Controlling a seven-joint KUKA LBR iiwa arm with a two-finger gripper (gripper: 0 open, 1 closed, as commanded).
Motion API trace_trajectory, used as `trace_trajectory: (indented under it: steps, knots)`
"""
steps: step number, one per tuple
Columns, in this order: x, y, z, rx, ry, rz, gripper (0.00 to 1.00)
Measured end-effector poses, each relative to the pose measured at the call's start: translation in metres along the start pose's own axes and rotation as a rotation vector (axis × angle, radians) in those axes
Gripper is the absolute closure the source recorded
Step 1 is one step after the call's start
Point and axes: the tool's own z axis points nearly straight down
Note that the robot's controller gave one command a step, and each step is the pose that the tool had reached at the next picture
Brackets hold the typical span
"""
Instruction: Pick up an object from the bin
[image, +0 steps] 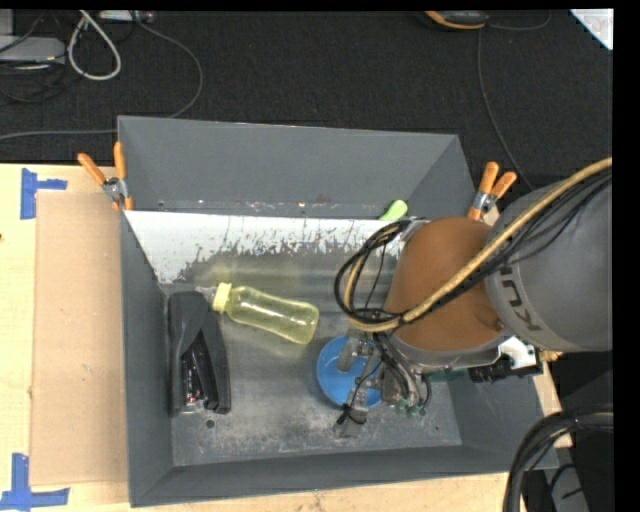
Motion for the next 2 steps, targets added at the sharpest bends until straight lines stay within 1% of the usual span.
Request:
trace_trajectory:
  steps: [1,2]
  knots:
    - [-0.013,0.013,0.014,0.0,0.004,-0.194,0.0]
    - [-0.003,-0.002,-0.011,0.001,0.002,-0.041,0.0]
